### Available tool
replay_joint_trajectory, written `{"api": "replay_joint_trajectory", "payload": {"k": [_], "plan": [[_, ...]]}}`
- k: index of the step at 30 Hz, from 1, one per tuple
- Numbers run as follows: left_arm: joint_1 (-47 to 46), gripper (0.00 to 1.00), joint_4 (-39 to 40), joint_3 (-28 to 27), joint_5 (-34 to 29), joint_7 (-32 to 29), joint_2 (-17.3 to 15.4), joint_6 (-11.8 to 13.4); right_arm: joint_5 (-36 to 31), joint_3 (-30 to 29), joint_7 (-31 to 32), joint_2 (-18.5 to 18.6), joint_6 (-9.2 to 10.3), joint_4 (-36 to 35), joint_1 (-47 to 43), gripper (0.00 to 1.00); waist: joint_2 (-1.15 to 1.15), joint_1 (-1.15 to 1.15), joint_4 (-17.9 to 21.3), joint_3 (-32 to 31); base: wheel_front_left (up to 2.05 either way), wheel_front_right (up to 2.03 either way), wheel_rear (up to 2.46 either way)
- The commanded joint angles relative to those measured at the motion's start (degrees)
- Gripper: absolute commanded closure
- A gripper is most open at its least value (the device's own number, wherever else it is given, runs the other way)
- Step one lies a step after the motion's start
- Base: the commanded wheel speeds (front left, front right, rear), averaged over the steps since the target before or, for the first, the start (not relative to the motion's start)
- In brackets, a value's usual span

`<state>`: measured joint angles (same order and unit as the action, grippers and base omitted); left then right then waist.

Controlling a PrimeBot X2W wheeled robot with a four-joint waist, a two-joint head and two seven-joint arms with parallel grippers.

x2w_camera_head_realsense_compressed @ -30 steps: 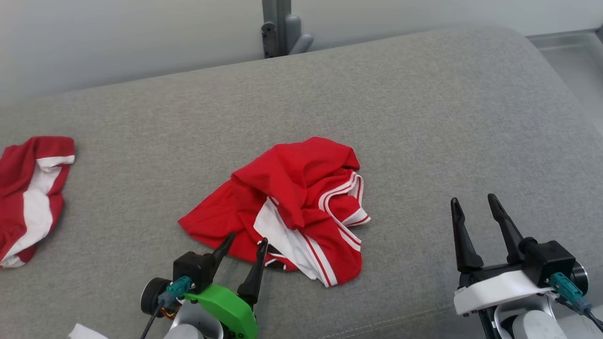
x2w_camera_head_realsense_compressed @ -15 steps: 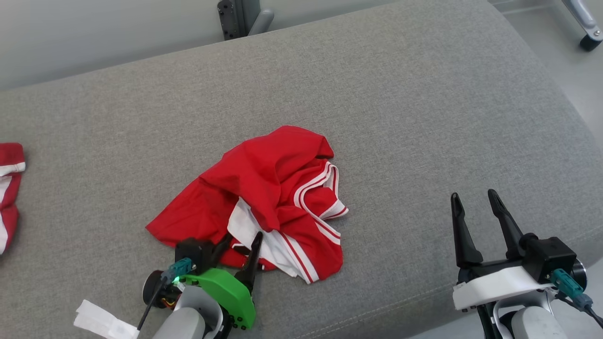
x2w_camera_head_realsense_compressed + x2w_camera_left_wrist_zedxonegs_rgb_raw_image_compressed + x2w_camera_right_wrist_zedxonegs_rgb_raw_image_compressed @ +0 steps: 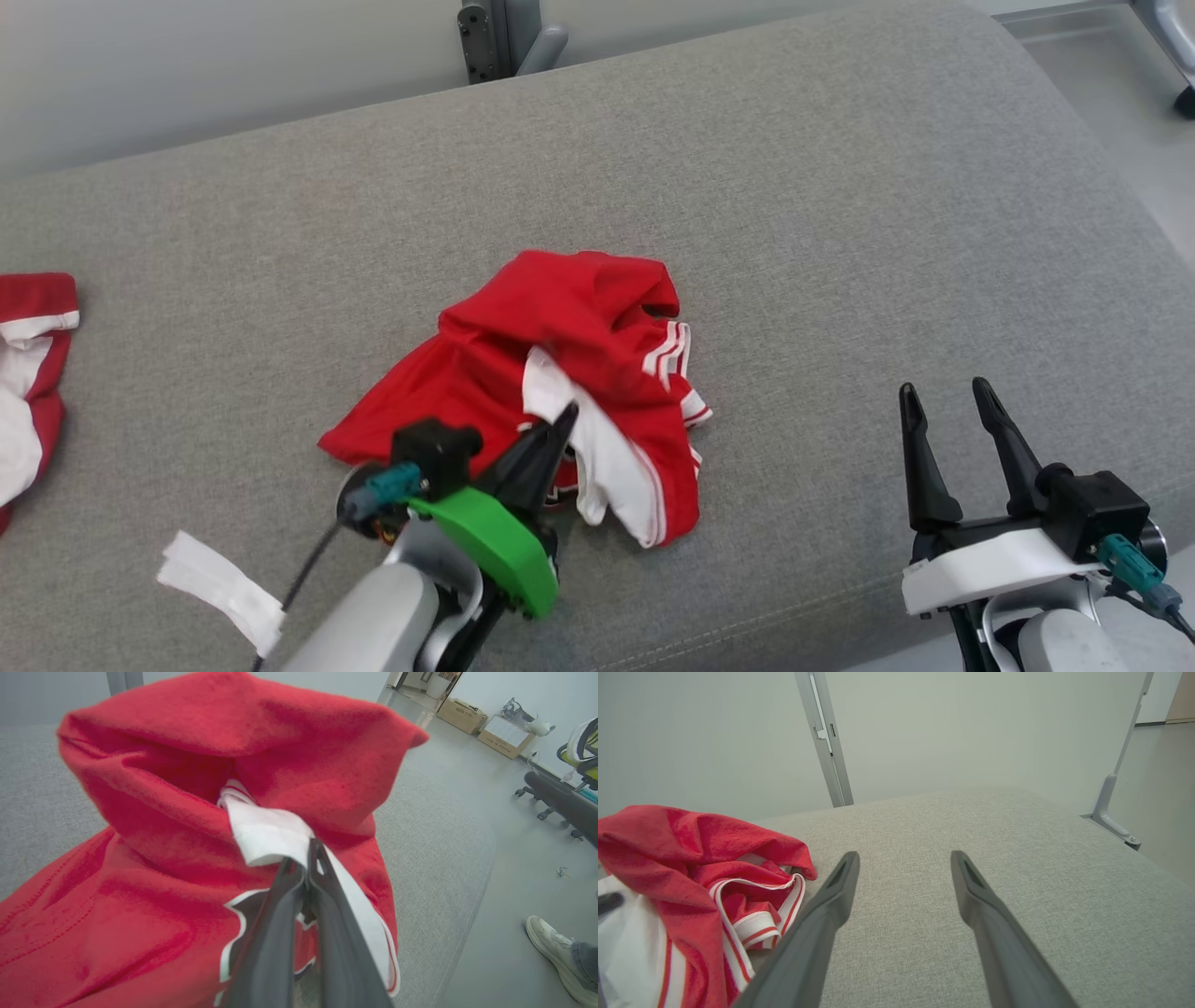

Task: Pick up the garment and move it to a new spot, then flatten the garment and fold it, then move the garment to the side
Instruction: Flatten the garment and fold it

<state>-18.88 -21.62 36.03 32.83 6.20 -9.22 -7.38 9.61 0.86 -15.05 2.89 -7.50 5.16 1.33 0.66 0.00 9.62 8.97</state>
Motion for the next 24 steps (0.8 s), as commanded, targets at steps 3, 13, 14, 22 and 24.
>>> {"api": "replay_joint_trajectory", "payload": {"k": [3, 13, 14, 22, 24], "plan": [[-3.7, 1.00, 12.1, -0.8, 5.3, -4.8, -3.5, -0.1, 0.8, -0.3, -0.2, 0.0, 0.02, -0.1, -0.5, 0.00, -0.66, 0.00, -1.0, 0.8, 0.00, 0.00, 0.00], [-23.9, 1.00, 29.0, -11.0, 13.8, -24.7, -13.4, 2.9, 4.2, 3.4, -0.2, 0.1, 0.02, 0.6, 3.3, 0.00, -0.66, 0.00, 0.7, 3.1, 0.00, 0.00, 0.00], [-26.1, 1.00, 28.4, -12.4, 14.2, -25.7, -14.2, 3.6, 4.6, 3.8, -0.2, 0.1, 0.02, 0.7, 3.6, 0.00, -0.66, 0.00, 1.3, 3.2, 0.00, 0.00, 0.00], [-31.4, 1.00, 24.4, -16.1, 16.9, -30.2, -15.6, 6.4, 5.5, 4.6, -0.2, 0.1, 0.02, 1.7, 2.4, 0.00, -0.66, 0.00, 4.8, 2.8, 0.00, 0.00, 0.00], [-30.0, 1.00, 24.3, -15.3, 17.5, -30.3, -14.4, 6.8, 5.2, 4.2, -0.2, 0.0, 0.01, 1.7, 2.2, 0.00, -0.66, 0.00, 4.9, 2.6, 0.00, 0.00, 0.00]]}}
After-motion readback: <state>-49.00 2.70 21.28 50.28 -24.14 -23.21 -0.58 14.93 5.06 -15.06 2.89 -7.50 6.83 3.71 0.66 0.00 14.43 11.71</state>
